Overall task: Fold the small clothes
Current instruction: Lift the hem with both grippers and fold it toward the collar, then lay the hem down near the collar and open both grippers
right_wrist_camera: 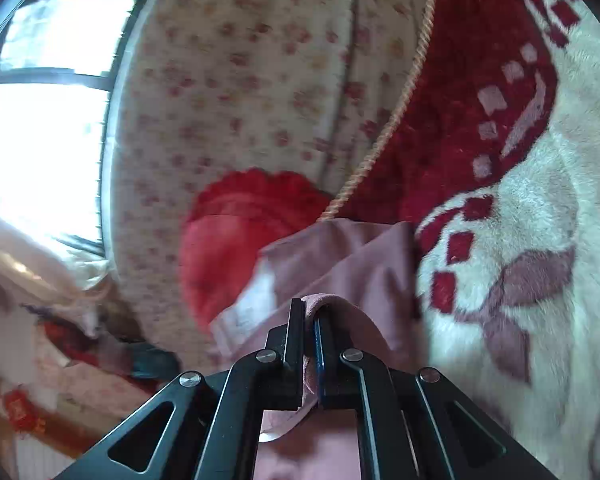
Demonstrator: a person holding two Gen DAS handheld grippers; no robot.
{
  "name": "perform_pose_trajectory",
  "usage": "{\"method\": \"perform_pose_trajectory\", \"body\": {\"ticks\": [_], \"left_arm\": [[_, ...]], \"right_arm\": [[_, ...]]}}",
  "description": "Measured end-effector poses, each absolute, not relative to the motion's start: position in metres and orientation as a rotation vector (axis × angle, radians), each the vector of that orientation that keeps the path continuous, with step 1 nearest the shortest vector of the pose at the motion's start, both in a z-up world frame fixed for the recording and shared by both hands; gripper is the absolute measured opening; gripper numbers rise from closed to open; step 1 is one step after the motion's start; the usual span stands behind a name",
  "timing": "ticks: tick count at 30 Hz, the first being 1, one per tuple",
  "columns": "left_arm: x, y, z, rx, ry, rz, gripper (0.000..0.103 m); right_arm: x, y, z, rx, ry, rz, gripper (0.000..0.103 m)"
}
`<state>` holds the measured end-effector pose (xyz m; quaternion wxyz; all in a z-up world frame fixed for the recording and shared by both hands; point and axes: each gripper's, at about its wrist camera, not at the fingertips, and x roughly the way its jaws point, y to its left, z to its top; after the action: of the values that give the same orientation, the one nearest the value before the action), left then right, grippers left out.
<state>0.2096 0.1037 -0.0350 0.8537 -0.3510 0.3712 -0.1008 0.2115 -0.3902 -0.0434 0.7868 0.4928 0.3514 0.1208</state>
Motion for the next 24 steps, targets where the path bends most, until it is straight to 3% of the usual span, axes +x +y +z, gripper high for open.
{"method": "perform_pose_trajectory", "body": {"ticks": [8, 10, 11, 12, 17, 21, 22, 24], "left_arm": [[0.229, 0.112, -0.049, -0.730, 0.810, -0.221, 0.006], [0.228, 0.112, -0.045, -0.714, 0.810, -0.222, 0.006], [0.227, 0.112, -0.044, -0.711, 0.809, -0.221, 0.006], [0.226, 0.113, -0.042, -0.708, 0.808, -0.219, 0.006], [0.219, 0.109, -0.025, -0.629, 0.770, -0.221, 0.006], [0.216, 0.106, -0.020, -0.579, 0.770, -0.203, 0.009], [0.218, 0.110, -0.023, -0.599, 0.780, -0.200, 0.012], [0.219, 0.120, -0.025, -0.661, 0.773, -0.193, 0.035]], "right_arm": [[0.243, -0.390, -0.059, 1.013, 0.780, 0.167, 0.006], [0.243, -0.394, -0.061, 1.041, 0.784, 0.139, 0.018], [0.239, -0.398, -0.060, 1.052, 0.759, 0.124, 0.029], [0.236, -0.400, -0.057, 1.053, 0.739, 0.113, 0.031], [0.215, -0.398, -0.010, 0.837, 0.604, 0.126, 0.031], [0.210, -0.355, 0.019, 0.552, 0.624, 0.264, 0.031], [0.210, -0.345, 0.020, 0.511, 0.637, 0.285, 0.031], [0.212, -0.331, 0.015, 0.472, 0.670, 0.314, 0.031]]}}
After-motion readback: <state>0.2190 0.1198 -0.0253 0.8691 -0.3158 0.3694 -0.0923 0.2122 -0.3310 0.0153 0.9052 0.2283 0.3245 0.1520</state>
